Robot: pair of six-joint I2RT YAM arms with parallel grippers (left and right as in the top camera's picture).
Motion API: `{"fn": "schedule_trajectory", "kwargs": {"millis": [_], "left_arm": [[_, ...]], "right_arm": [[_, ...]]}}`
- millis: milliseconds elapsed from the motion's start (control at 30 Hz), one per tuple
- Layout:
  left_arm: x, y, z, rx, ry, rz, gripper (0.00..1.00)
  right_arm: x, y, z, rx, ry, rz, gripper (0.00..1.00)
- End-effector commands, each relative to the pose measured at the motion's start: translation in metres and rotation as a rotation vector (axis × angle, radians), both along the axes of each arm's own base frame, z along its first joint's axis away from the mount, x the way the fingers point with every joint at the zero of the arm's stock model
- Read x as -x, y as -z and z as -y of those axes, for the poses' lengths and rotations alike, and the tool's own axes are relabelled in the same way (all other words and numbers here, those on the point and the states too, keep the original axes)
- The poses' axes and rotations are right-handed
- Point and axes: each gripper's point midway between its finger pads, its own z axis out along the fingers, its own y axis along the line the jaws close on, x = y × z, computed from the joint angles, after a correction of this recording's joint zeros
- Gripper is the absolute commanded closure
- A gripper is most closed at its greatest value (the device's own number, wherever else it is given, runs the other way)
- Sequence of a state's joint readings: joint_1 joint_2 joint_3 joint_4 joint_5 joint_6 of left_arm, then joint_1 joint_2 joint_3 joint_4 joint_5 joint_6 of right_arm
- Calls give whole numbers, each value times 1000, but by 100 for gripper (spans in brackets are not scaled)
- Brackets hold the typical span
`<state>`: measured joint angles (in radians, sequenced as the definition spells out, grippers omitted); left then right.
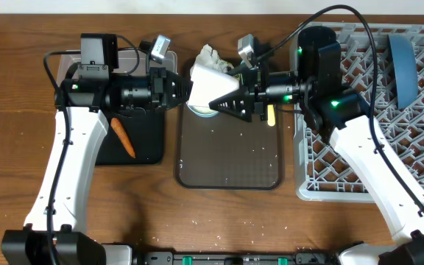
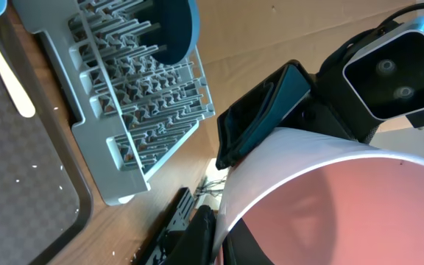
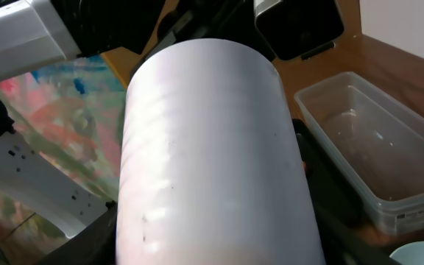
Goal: Sort waste into correct bins and load items into the dishwasher rack
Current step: 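Lift the pink cup and hand it to the right gripper, then carry the pink cup right and place it upside down in the rack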
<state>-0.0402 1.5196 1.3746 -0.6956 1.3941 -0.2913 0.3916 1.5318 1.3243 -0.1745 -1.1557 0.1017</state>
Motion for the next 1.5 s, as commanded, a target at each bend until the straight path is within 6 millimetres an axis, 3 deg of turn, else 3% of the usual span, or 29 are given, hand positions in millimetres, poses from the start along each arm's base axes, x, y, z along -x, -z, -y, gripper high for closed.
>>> {"fn": "schedule_trajectory", "kwargs": {"millis": [0, 167, 300, 467, 633, 833, 967, 1067, 1300, 1467], "left_arm": [[0, 4, 1, 2, 4, -19, 93], [0, 4, 1, 3, 5, -19, 93], [0, 4, 1, 2, 4, -19, 79], [0, 4, 1, 2, 4, -19, 73], [-1, 5, 1, -3, 1, -15, 72], [-11, 19, -4, -86, -60, -12, 71], [-21, 33, -11, -176, -126, -13, 71], [-28, 47, -19, -259, -183, -28, 71], [-30, 88, -47, -497, -310, -128, 71], [-25, 106, -62, -607, -348, -173, 71]], "right_arm": [[-6, 0, 0, -5, 16, 14, 50], [-8, -10, 5, -39, 1, 27, 50], [-15, -14, 15, -53, 20, 27, 52], [-31, -21, 39, -64, 85, 7, 54], [-51, -15, 79, -39, 219, -68, 56], [-66, 26, 144, 129, 552, -293, 59], [-46, 55, 194, 333, 802, -398, 59], [-13, 72, 236, 539, 1013, -459, 59], [75, 95, 288, 871, 1210, -612, 58], [100, 106, 308, 1006, 1285, -704, 60]]}}
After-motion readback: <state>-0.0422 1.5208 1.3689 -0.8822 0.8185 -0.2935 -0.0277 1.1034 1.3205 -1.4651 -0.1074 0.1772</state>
